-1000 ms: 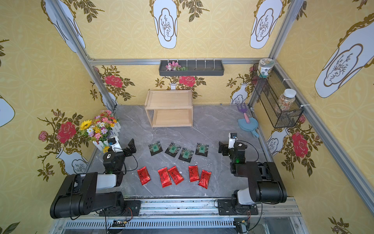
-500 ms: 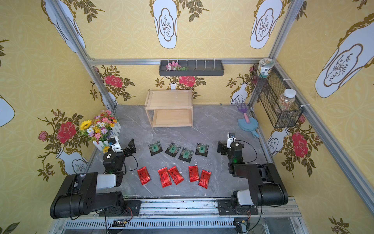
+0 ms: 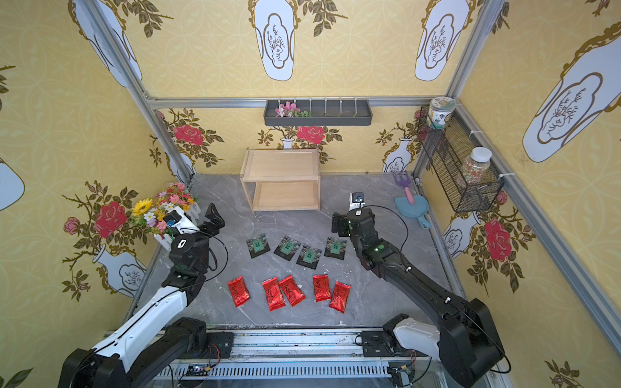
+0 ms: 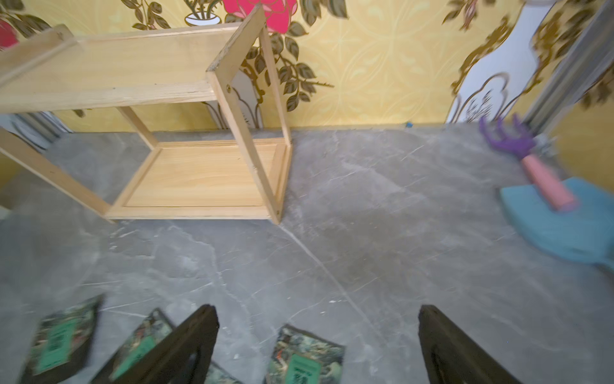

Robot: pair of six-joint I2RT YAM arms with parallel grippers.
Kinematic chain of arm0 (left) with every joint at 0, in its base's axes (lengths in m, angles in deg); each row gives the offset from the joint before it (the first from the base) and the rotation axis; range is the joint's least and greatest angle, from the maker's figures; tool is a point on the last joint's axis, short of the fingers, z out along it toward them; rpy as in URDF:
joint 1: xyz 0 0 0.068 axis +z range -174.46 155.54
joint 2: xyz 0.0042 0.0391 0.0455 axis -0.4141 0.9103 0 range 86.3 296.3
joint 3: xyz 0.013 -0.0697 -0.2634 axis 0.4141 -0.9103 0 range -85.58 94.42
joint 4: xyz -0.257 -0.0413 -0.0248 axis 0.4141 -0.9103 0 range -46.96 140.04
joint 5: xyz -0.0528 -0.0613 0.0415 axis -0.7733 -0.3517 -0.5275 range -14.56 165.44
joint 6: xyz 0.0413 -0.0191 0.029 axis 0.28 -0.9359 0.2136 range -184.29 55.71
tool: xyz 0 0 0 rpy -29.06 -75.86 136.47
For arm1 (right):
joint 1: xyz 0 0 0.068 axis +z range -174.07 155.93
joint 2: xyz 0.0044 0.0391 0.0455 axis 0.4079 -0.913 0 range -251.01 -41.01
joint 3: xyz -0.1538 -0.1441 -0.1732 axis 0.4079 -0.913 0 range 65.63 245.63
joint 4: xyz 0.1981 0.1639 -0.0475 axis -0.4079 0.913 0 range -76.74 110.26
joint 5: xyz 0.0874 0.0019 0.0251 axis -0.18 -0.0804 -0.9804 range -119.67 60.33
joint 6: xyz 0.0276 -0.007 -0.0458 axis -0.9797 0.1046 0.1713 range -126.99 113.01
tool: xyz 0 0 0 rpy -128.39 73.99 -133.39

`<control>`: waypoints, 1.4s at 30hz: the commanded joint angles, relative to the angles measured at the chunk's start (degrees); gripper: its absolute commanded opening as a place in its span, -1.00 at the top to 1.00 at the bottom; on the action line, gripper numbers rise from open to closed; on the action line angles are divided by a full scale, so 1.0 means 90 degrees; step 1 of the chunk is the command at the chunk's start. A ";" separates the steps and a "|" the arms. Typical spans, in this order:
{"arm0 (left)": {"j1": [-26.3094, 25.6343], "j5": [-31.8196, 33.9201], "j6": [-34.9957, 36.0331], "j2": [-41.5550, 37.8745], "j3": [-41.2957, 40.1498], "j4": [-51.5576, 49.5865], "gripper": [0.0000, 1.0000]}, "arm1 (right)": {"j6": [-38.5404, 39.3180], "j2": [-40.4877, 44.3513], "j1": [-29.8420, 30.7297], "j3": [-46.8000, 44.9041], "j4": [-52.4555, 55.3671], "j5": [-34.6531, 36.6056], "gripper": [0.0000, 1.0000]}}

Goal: Place the tea bags on the shelf by color
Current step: Move the shelf to the center of the board.

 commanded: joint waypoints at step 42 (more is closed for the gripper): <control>0.0204 -0.5388 -0.1411 0.6930 0.7273 -0.2554 -0.70 | -0.0921 -0.5317 -0.0951 0.5765 0.0360 -0.3785 -0.70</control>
